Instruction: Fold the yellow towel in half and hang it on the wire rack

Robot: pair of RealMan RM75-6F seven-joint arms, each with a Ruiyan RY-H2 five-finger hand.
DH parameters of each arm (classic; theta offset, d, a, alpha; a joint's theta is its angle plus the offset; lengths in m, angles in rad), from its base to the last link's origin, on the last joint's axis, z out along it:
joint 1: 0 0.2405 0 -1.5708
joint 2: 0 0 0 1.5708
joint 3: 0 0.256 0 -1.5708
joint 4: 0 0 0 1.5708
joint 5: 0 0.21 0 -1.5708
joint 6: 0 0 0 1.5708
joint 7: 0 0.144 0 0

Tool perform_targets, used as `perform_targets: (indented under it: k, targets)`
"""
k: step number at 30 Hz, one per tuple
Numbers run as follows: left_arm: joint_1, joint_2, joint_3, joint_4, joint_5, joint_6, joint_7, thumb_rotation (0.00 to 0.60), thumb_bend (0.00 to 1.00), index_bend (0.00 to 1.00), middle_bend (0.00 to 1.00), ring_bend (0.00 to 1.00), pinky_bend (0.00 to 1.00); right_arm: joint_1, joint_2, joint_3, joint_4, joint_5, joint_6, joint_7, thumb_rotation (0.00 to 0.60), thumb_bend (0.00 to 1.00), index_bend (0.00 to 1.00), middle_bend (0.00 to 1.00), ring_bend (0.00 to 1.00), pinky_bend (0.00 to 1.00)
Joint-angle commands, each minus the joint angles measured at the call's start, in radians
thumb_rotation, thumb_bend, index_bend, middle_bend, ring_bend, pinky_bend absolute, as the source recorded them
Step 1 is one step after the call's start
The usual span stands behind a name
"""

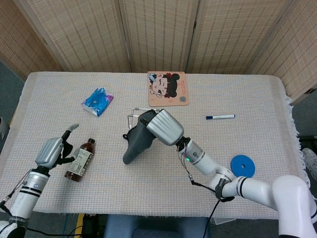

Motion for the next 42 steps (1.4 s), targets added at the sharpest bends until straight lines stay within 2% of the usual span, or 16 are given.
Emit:
perform_targets:
  k: [1,9,14,20,28,35,42]
  targets:
    - [0.005,0.004,0.003,0.002,0.006,0.003,-0.01,0.6,0.48,0.09,0.96,0.8,0.92,0.024,0.033,0.05,-0.077,0.036,-0.015,-0.073,0.6,0.55,0.76,0.93,0.99,1.0]
    - [0.018,0.017,0.01,0.011,0.033,0.011,-0.048,0.6,0.48,0.09,0.96,0.8,0.92,0.02,0.075,0.104,-0.214,0.071,0.021,-0.196,0.6,0.55,0.76,0.94,1.0,1.0]
    - [0.018,0.028,0.015,0.013,0.052,0.004,-0.067,0.6,0.48,0.09,0.96,0.8,0.92,-0.002,0.112,0.106,-0.284,0.087,0.035,-0.283,0.6,0.55,0.76,0.94,1.0,1.0]
    - [0.018,0.029,0.022,0.018,0.071,0.002,-0.077,0.6,0.48,0.09,0.96,0.8,0.92,-0.015,0.123,0.092,-0.296,0.123,0.022,-0.365,0.6,0.55,0.76,0.94,1.0,1.0]
    - [0.017,0.031,0.032,0.028,0.074,-0.014,-0.083,0.6,0.48,0.09,0.96,0.79,0.92,0.021,0.063,0.095,-0.199,0.2,-0.032,-0.449,0.6,0.55,0.76,0.95,1.0,1.0]
    - [0.023,0.033,0.038,0.041,0.065,-0.021,-0.092,0.6,0.48,0.09,0.96,0.8,0.92,0.091,-0.031,0.12,-0.051,0.256,-0.076,-0.459,0.6,0.55,0.76,0.95,1.0,1.0]
    - [0.027,0.03,0.043,0.064,0.061,-0.031,-0.109,0.6,0.48,0.09,0.96,0.8,0.92,0.118,-0.067,0.119,0.008,0.265,-0.072,-0.449,0.6,0.55,0.76,0.95,1.0,1.0]
